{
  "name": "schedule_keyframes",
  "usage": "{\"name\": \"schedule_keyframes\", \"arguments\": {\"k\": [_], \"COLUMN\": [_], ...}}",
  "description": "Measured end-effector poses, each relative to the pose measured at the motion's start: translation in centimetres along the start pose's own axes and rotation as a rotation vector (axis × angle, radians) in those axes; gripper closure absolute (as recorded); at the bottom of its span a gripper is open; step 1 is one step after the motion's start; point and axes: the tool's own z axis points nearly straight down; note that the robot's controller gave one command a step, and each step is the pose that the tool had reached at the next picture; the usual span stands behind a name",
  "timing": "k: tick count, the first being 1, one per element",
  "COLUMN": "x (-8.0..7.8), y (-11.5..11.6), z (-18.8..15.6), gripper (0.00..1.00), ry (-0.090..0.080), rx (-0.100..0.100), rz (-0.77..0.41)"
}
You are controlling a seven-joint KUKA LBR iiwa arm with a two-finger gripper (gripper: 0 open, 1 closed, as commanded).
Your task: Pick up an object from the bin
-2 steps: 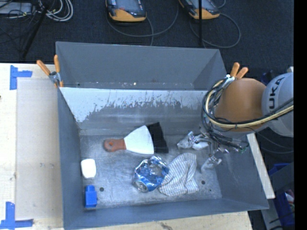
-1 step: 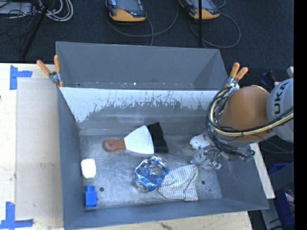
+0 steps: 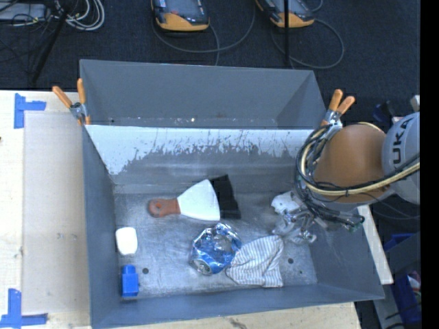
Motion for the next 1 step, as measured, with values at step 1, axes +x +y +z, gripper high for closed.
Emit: {"name": "schedule_keyframes", "arguments": {"k": [1], "x": [0.04], "y": [0.12], "z": [-0.25], "gripper": [1.00], "ry": [0.001], "rx": [-0.006], "rz": [0.002]}}
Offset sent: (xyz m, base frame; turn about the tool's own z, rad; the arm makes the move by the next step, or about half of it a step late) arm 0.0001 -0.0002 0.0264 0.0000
